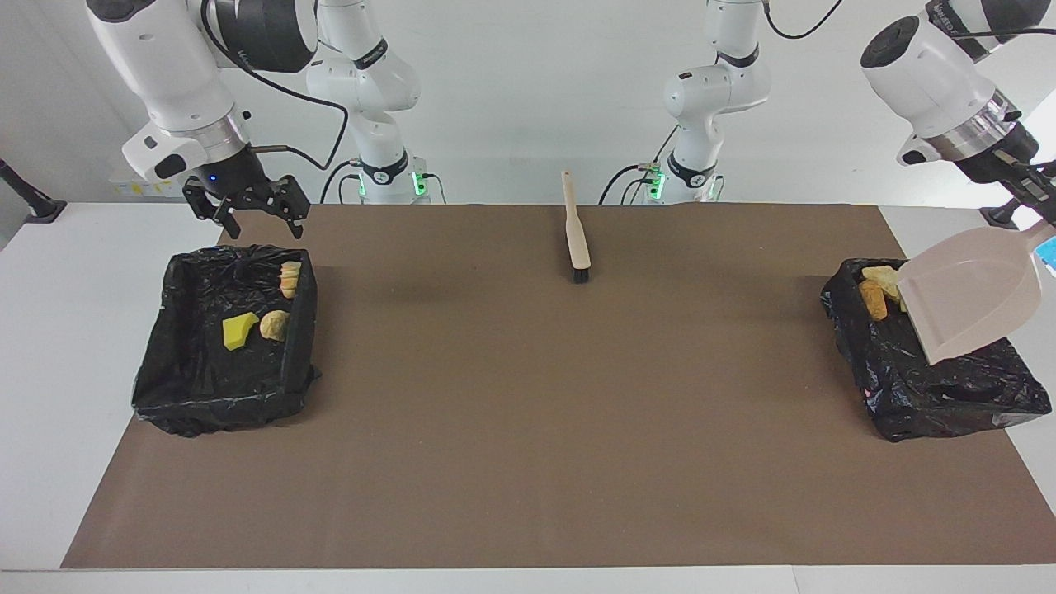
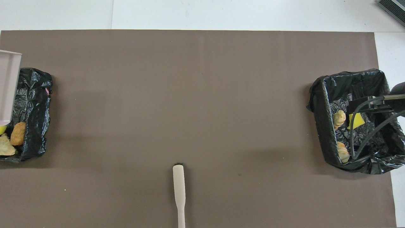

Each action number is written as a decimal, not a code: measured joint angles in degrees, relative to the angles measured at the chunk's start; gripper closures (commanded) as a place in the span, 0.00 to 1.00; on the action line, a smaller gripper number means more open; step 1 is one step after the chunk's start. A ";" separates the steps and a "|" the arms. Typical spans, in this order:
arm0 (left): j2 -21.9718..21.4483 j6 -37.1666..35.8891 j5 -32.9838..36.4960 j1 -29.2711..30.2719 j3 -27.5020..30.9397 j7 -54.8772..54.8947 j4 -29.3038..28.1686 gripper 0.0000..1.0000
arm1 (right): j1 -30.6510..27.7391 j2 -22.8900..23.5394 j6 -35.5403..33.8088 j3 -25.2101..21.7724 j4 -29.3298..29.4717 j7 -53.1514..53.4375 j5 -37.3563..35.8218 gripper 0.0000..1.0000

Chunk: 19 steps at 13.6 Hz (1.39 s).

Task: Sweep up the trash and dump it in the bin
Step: 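Bring the empty dustpan back to the table center with the left gripper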

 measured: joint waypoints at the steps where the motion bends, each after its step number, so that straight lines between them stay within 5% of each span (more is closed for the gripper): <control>1: -0.05 -0.49 -4.05 -1.20 -0.06 -1.12 0.01 1.00 | 0.00 0.00 0.00 0.00 0.00 0.00 0.00 0.00; 8: -0.31 -16.19 -25.51 -14.67 -0.55 -19.08 0.16 1.00 | 0.00 0.00 0.00 0.00 0.00 0.00 0.00 0.00; 15: -0.40 -21.15 -45.40 -19.64 -1.16 -36.19 -0.04 1.00 | 0.00 0.00 0.00 0.00 0.00 0.00 0.00 0.00; 19: 4.36 -19.70 -49.85 -24.81 -1.38 -55.13 -0.41 1.00 | 0.00 0.00 0.00 0.00 -0.01 0.00 0.00 0.00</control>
